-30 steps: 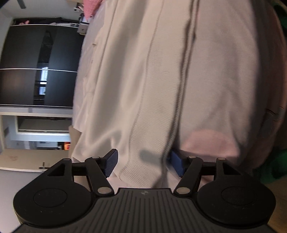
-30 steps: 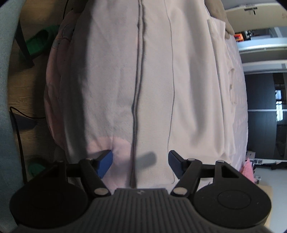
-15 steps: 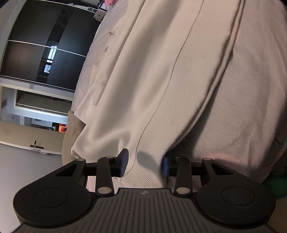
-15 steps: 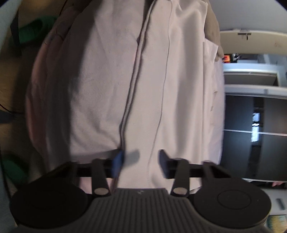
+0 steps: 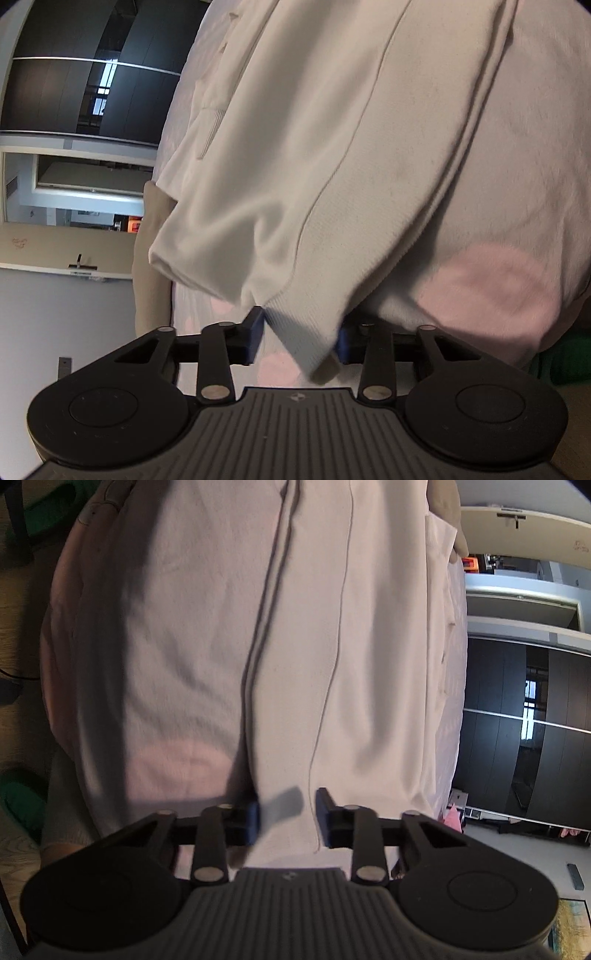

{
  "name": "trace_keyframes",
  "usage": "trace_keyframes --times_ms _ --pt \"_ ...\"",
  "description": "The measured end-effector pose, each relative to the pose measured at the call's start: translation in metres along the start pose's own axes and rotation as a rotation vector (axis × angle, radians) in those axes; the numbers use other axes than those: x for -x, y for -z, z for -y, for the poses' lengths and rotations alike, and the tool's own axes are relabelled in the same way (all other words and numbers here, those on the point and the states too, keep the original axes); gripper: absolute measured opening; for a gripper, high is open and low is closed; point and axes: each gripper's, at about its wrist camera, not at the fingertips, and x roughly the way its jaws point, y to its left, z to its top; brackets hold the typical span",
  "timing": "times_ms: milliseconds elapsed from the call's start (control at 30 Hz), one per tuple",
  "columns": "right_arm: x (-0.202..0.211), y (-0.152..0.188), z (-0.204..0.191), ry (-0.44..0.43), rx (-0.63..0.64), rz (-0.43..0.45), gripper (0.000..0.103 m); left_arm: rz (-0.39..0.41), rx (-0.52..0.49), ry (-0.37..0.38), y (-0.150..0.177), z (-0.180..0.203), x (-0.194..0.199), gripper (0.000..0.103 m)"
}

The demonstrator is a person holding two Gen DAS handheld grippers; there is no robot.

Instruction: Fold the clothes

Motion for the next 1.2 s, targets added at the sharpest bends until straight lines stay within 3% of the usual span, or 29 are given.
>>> trace_keyframes --times_ms 133,200,433,733,833,1000,1200 --pt "-0.008 0.002 0.012 0.022 -0.057 -0.035 0.025 0.016 0.093 0.038 0.001 -0.013 0.007 0.008" --pt "-0.006 0.002 0.024 0.039 -0.119 -0.032 0.010 0.032 0.192 0.060 0.003 -0.029 0.013 0.004" --pt "0.011 0.011 0.070 0.176 -0.325 0.004 0.007 0.154 0.499 0.046 0.009 -0.094 0.043 0.003" --pt "0.034 0.017 0.132 0.350 -0.540 0.086 0.006 0.266 0.757 0.051 0.016 -0.166 0.079 0.003" --pt "0.040 0.019 0.146 0.386 -0.580 0.102 0.006 0.293 0.796 0.062 0.018 -0.188 0.086 0.003" --pt "0.065 0.034 0.165 0.431 -0.662 0.121 0.006 0.356 0.775 0.007 0.015 -0.224 0.097 0.003" --pt "0.053 0.046 0.219 0.402 -0.702 0.149 0.006 0.356 0.705 -0.023 -0.007 -0.261 0.086 0.003"
